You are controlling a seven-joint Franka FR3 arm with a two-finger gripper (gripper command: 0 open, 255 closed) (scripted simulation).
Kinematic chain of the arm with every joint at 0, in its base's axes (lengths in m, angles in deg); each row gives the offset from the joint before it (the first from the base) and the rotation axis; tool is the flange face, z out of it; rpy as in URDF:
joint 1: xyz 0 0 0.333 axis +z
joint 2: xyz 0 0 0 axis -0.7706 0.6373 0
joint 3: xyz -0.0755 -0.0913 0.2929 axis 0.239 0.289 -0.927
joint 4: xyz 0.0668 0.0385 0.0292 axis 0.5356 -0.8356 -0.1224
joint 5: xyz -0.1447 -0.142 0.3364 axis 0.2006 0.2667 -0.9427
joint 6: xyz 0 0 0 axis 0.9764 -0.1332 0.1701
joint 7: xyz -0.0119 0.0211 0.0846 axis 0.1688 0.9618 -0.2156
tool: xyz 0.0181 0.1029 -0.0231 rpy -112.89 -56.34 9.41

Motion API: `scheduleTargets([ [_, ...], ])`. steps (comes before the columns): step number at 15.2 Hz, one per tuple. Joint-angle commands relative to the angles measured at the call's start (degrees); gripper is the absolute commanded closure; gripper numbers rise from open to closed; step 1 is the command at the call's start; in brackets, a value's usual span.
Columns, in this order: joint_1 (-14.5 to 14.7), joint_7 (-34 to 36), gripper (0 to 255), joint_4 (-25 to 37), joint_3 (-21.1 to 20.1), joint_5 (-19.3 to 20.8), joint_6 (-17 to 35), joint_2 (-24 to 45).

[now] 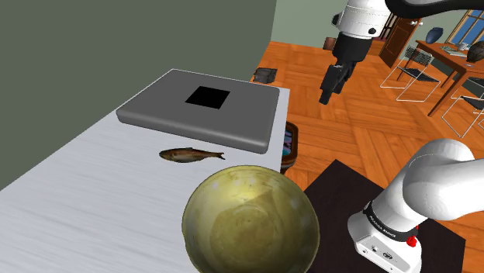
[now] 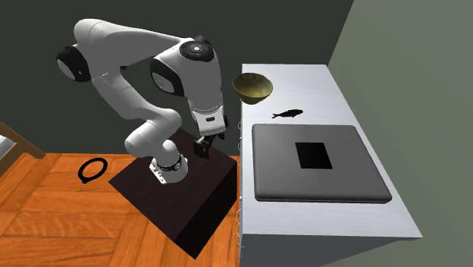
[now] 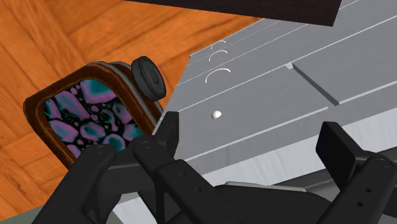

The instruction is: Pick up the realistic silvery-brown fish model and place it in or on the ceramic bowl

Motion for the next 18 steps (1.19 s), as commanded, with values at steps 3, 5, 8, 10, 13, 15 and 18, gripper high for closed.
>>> scheduleTargets([
  [3, 1.48, -0.42, 0, 1.09, -1.36, -1.16, 2.15, 2.93],
  [5, 2.89, -0.86, 0, 2.36, -2.71, -2.21, 4.18, 5.89],
  [8, 4.88, -1.55, 0, 4.58, -4.76, -3.57, 6.97, 10.36],
  [10, 6.11, -2.02, 0, 6.25, -6.16, -4.32, 8.67, 13.34],
  [13, 7.85, -2.68, 0, 9.03, -8.25, -5.17, 10.95, 17.81],
  [15, 8.94, -3.08, 0, 11.05, -9.67, -5.56, 12.31, 20.78],
  [18, 10.48, -3.61, 0, 14.32, -11.83, -5.85, 14.10, 25.21],
])
